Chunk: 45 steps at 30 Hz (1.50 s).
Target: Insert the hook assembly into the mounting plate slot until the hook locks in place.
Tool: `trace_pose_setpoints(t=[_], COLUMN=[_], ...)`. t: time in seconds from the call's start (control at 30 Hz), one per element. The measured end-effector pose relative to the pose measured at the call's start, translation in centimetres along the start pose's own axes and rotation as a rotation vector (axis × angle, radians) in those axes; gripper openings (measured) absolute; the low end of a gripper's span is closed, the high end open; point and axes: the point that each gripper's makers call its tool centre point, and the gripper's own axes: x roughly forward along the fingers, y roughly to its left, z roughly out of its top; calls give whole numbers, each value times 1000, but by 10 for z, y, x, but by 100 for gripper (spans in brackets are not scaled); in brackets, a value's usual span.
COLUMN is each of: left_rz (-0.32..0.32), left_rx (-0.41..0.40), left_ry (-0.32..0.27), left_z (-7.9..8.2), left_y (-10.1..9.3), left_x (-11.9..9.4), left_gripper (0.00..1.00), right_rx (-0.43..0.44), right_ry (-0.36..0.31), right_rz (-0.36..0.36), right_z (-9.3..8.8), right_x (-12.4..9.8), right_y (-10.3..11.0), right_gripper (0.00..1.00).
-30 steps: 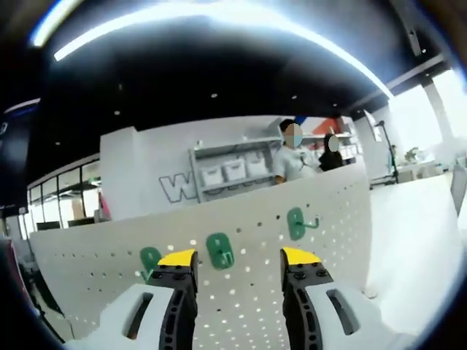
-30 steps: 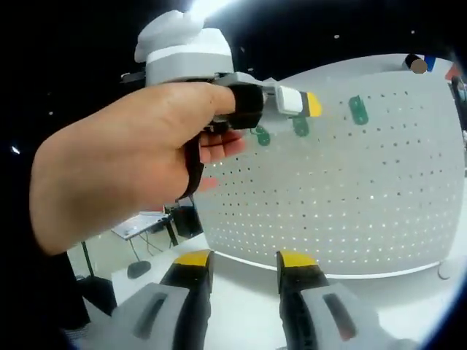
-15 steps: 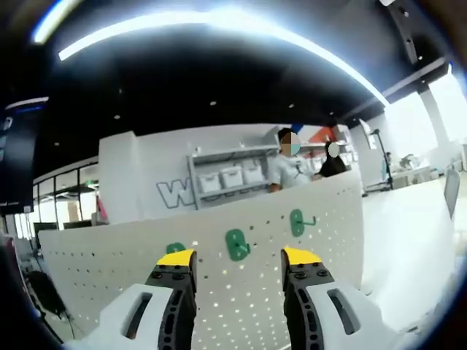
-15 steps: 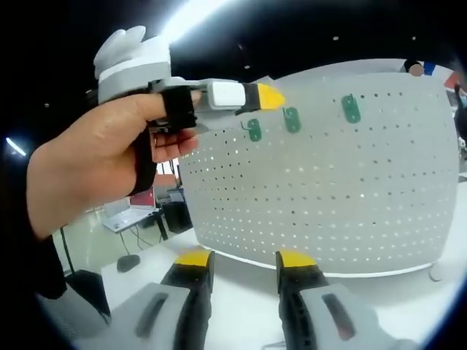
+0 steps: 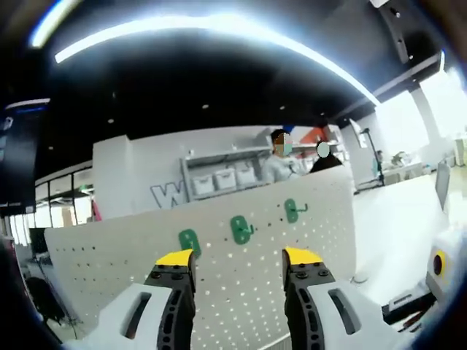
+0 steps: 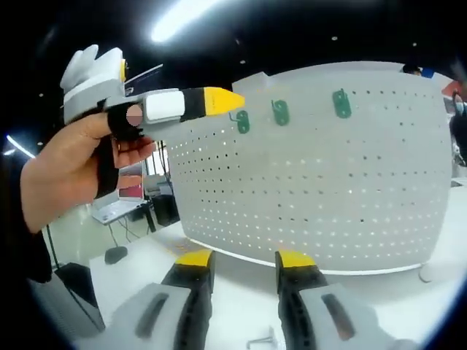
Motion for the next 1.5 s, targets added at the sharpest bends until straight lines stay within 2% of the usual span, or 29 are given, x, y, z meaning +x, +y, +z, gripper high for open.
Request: trace_pose_setpoints(t=[0.2,0.47,0.6,0.83,1.2,1.5], left_rz=[-20,-31,-40,-42,-77,-114], left_rx=[0,1,-3,-5,-30,-47], left_ry=[8,-11,-7,8,44,41], left_z=[-11,-11,-17,-33,-63,-78], left_y=[1,4,4,3,-7,-11], left_x=[-12,-28,-38,-54,-64,-68], left_gripper=[48,49,49,49,48,46], right_rx=[-26,-58,-63,-57,-41,-51], right_ry=[25,44,58,72,92,168], right_rz=[-14,-12,-7,-21,-43,-61], right_z=[-8,-15,-20,-25,-33,-56], right_x=[1,2,3,3,4,6], right_y=[-4,-3,-2,-7,-15,-22], right_gripper=[30,29,28,28,27,27])
